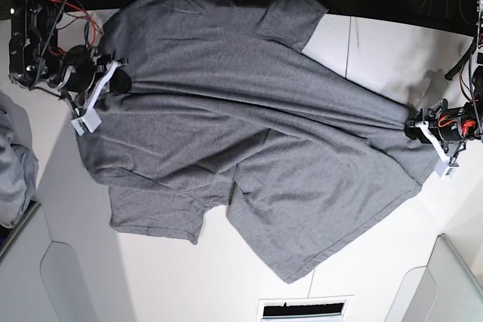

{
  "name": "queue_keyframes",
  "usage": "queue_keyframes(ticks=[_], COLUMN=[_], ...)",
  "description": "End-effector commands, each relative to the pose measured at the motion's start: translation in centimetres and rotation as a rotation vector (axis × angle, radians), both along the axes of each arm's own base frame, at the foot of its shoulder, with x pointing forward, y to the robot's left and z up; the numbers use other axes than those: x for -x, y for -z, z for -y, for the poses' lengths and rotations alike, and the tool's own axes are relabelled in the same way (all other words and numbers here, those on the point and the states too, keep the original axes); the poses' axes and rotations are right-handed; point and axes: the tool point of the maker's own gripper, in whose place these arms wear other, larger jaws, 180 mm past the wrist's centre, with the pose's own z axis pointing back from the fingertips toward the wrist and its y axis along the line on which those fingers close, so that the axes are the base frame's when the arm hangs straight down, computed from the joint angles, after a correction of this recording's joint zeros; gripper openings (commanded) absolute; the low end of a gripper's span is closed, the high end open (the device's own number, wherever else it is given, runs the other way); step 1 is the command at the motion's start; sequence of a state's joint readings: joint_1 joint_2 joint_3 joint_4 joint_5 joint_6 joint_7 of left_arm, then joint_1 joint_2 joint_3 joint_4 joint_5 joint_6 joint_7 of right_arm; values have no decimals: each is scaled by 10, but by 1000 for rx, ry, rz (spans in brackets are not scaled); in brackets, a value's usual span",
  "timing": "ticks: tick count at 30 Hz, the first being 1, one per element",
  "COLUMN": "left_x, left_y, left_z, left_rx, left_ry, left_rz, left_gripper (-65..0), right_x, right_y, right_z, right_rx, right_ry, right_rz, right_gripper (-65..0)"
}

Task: Layout the t-shirt on the table in an organized manner, then fold the t-shirt properly
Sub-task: 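Pull the shirt's side with the left gripper away from the right gripper, then release and regrasp the shirt's hem corner with the left gripper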

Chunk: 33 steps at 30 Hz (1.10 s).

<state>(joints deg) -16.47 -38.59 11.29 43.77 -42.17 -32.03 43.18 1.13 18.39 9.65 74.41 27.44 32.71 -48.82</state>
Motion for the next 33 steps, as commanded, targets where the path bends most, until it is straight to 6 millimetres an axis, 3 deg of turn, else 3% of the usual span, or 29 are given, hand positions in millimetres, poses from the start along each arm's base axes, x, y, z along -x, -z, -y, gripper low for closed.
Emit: queue_keyframes(ticks=[1,7,11,15,20,27,30,33], left_x=[34,56,61,50,10,-68,-101,-121], left_y=[10,1,-8,-22,-54,-135,-142,-132], left_z=[-14,46,70,81,70,52,44,56], left_rx=[-50,317,499,603,609,624,495,380], left_ry=[21,29,-35,-66,-59,-61,-60,-9], left_rz=[-152,-187,-184,-143,-16,307,420,453], left_gripper=[-484,-484,-484,-484,-484,-486,-496,-562], right_x=[-13,-65,-95,-118,-138,-145,-144,-143], right_y=[-2,-13,-27,-47,-73,-80,-73,-68], right_z=[26,44,46,43,28,18,11,4], right_rx=[82,64,44,14,-97,-120,-97,-87], right_ry=[22,87,112,122,140,138,124,115], right_rz=[-5,10,50,106,180,221,212,203], right_gripper=[-650,-650,-650,-650,-650,-650,-650,-650])
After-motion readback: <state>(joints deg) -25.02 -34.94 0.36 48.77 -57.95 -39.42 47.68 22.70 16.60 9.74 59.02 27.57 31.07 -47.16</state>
